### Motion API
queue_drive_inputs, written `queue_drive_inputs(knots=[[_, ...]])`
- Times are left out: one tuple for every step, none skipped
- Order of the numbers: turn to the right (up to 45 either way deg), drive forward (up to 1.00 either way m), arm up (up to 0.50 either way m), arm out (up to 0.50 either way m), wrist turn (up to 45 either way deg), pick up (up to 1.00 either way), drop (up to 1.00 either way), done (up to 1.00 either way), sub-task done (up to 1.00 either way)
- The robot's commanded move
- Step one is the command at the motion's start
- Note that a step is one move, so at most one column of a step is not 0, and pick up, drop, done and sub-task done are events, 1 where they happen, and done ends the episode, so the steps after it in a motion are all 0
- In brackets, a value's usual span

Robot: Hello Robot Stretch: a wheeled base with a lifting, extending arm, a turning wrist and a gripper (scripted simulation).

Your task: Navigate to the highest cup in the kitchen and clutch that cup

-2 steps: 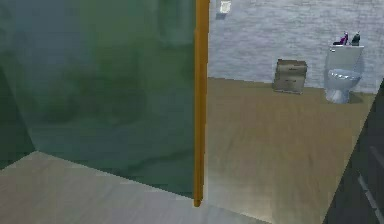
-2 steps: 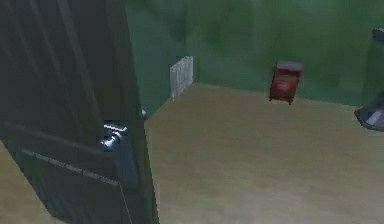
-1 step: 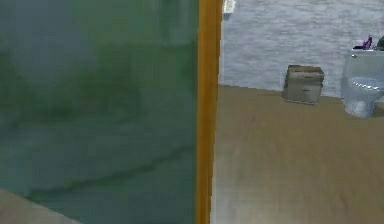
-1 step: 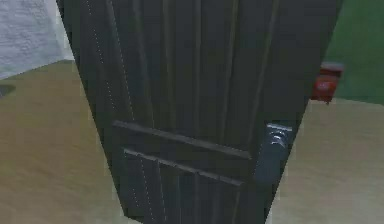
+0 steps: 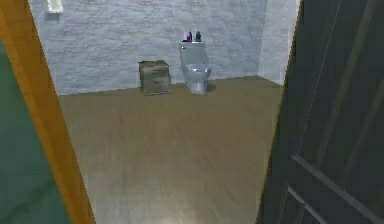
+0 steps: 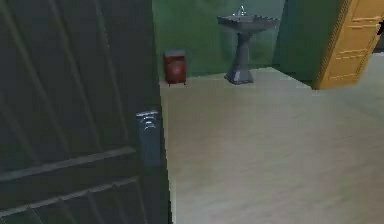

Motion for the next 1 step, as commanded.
queue_drive_inputs(knots=[[0.0, 1.00, 0.00, 0.00, 0.0, 0.00, 0.00, 0.00, 0.00]])
